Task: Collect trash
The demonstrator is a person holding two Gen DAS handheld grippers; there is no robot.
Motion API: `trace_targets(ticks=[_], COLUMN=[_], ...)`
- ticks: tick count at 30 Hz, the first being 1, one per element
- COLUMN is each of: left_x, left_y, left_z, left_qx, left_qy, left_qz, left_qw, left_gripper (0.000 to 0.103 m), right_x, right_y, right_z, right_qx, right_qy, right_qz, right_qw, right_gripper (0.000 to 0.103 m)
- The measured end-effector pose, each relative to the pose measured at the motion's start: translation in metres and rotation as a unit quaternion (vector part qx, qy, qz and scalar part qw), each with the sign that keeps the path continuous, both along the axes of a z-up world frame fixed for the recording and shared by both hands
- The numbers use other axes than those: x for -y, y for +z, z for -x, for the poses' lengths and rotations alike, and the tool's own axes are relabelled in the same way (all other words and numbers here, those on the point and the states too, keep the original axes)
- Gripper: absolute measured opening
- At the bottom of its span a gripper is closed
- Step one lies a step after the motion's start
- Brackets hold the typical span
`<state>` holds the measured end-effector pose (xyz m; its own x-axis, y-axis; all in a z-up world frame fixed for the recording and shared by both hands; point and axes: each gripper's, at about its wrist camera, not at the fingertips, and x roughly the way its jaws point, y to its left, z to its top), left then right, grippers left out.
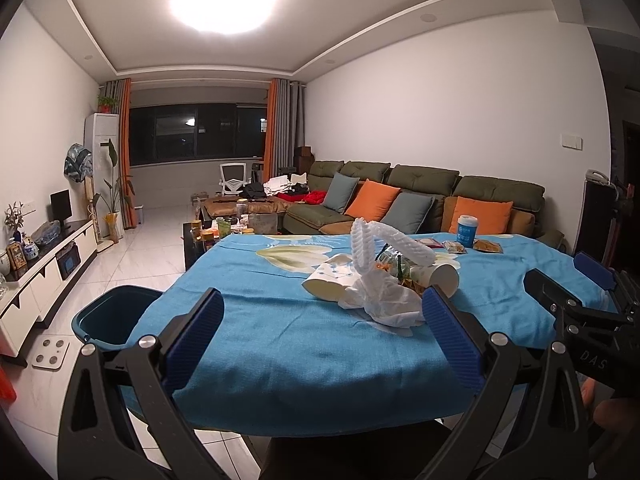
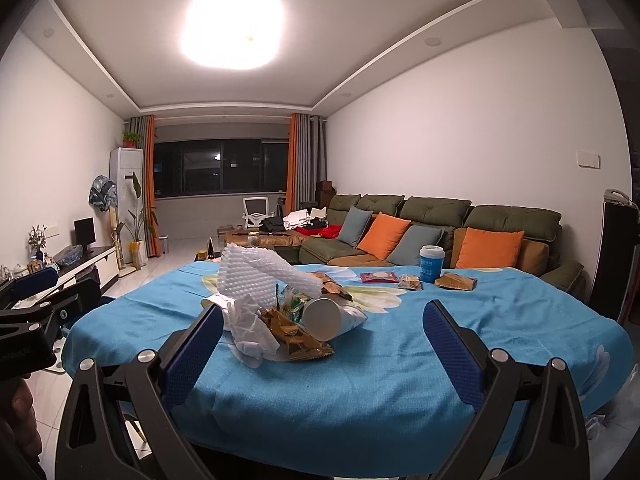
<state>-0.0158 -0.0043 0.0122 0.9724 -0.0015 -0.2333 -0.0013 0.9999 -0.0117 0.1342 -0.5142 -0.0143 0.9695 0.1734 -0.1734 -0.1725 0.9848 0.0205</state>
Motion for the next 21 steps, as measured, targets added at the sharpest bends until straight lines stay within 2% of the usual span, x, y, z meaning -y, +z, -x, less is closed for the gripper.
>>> trace_targets(ticks=[11, 17, 21], left_x=[-0.003, 0.003, 0.002], left_y=[0.001, 0.006, 0.005], left_z=[-0.013, -0.044, -0.076], left_qx=[-0.014, -0.017, -0.04], left_qy=[-0.031, -0.035, -0.036], left_qz=[0.018, 0.005, 0.009], left_qw=[0.9993, 0.9992, 0.9985], left_gripper=[0.098, 0.097, 0.098], right_x=[0.001, -0.004, -0.009], right_y=[0.002, 0.009, 0.013], right_z=[-0.015, -0.045, -0.071], right_qx=[-0.008, -0.018, -0.025], right_qy=[0.013, 0.038, 0.051], right_qz=[0.006, 0.034, 0.056], right_qw=[1.0, 0.999, 0.997], right_gripper=[0.096, 0.096, 0.096])
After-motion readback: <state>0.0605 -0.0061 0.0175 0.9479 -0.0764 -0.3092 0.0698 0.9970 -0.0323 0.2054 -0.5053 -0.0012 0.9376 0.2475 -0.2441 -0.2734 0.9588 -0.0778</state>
